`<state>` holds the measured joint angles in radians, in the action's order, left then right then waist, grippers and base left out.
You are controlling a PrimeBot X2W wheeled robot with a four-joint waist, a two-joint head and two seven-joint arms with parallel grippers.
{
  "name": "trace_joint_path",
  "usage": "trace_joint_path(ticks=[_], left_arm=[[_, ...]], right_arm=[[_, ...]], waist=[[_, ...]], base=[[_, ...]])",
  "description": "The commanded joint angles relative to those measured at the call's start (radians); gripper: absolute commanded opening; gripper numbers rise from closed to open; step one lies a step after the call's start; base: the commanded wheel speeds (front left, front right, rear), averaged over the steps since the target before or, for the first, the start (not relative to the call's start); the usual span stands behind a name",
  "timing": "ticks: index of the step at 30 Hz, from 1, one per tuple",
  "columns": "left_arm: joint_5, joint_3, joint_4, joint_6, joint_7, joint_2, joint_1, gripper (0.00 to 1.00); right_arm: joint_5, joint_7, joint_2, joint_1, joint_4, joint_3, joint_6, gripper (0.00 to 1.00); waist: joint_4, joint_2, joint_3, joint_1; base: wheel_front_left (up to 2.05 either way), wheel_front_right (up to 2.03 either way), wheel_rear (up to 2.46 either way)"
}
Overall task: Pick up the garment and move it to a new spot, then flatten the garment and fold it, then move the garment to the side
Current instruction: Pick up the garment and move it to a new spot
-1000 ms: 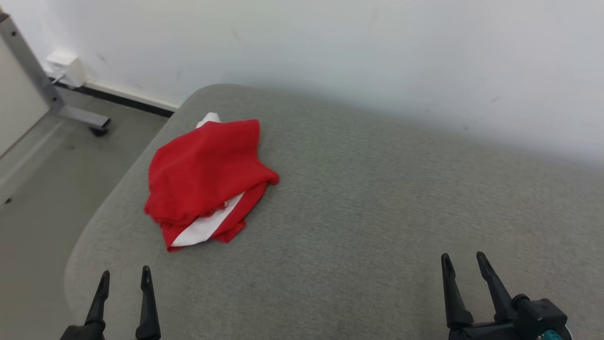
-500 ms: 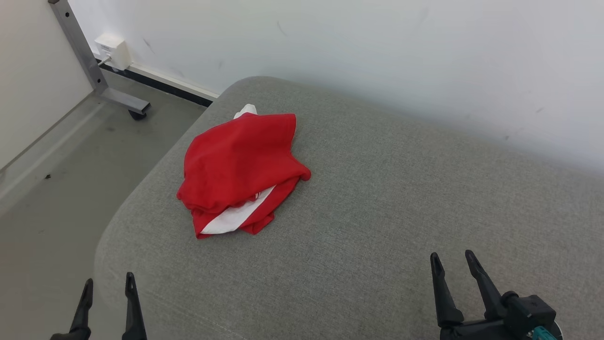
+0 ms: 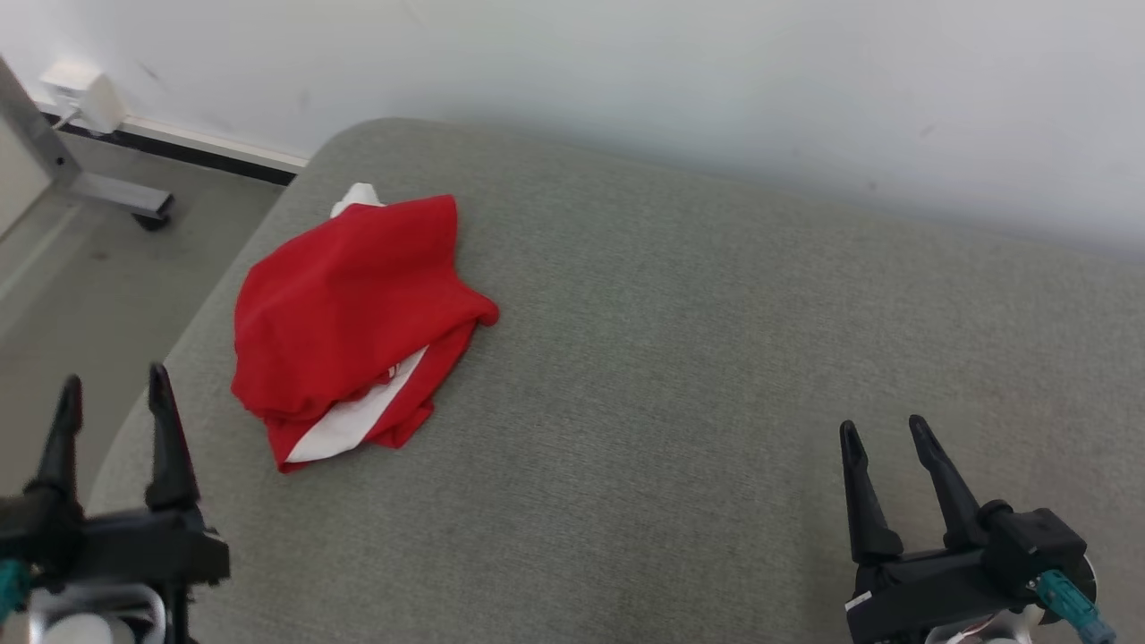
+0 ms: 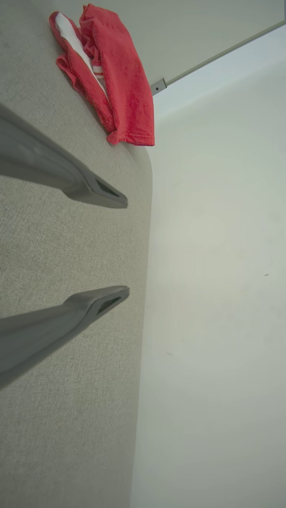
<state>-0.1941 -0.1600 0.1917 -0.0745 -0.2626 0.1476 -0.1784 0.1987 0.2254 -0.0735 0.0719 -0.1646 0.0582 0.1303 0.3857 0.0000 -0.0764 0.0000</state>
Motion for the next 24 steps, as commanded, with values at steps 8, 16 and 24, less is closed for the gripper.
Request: trace_joint_path(ticks=[8, 16, 24], left_arm=[[-0.044, -0.025, 0.058, -0.022, 0.046, 0.119, -0.263, 1.00], [-0.076, -0.055, 0.130, -0.016, 0.161, 0.201, -0.378, 1.00], [-0.101, -0.058, 0.239, -0.020, 0.344, 0.265, -0.373, 1.00]], right_arm=[[-0.009, 0.012, -0.021, 0.044, 0.023, -0.060, 0.001, 1.00], [-0.007, 0.022, -0.019, 0.071, 0.039, -0.092, 0.001, 1.00], [0.001, 0.033, -0.010, 0.089, 0.029, -0.093, 0.001, 1.00]], waist=[[-0.218, 0.0000, -0.150, 0.0000], [-0.309, 0.0000, -0.214, 0.0000], [-0.354, 0.0000, -0.235, 0.0000]], base=[[0.00, 0.00, 0.00], [0.00, 0.00, 0.00], [0.00, 0.00, 0.00]])
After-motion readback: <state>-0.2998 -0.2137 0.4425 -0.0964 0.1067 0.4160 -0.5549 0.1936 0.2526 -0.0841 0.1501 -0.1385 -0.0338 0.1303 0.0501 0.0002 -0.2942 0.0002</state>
